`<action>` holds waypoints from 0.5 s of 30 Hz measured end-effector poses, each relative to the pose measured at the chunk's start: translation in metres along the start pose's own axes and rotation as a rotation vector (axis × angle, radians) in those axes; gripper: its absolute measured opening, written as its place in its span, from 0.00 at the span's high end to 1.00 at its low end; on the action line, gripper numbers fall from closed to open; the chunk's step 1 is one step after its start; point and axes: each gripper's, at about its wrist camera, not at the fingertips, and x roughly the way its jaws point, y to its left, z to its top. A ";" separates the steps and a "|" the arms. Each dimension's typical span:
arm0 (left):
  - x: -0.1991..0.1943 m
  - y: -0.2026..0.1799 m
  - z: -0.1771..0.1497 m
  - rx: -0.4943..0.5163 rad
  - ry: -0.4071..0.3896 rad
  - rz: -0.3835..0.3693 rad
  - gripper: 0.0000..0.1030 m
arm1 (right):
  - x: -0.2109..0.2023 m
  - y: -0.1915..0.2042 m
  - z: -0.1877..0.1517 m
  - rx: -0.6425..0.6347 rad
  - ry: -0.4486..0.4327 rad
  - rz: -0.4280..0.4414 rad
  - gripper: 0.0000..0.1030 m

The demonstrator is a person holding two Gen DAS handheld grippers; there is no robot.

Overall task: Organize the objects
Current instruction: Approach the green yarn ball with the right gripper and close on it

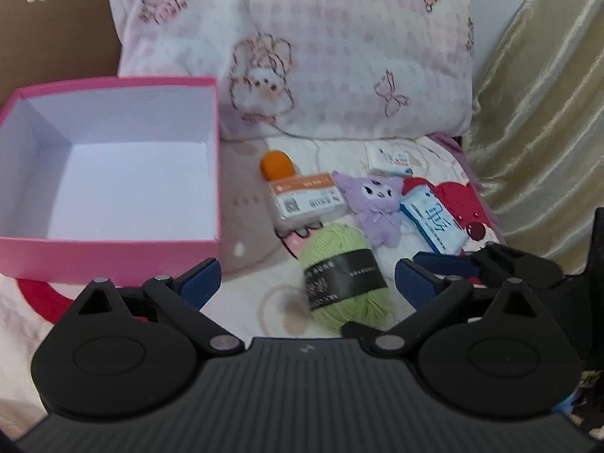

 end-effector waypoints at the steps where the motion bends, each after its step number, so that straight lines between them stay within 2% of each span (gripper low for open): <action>1: 0.004 -0.002 -0.001 0.003 0.006 -0.005 0.03 | 0.002 -0.001 -0.002 0.013 0.009 -0.001 0.07; 3: 0.014 -0.003 -0.004 -0.014 0.018 -0.015 0.03 | 0.008 -0.007 -0.009 0.037 0.028 0.010 0.08; 6: 0.030 -0.001 -0.010 -0.095 0.038 -0.022 0.04 | 0.019 -0.016 -0.012 0.090 0.073 -0.007 0.12; 10: 0.049 -0.003 -0.019 -0.095 0.070 -0.046 0.09 | 0.026 -0.023 -0.007 0.163 0.102 0.013 0.13; 15: 0.059 -0.002 -0.026 -0.084 0.078 -0.064 0.15 | 0.028 -0.007 -0.018 0.079 0.142 -0.026 0.14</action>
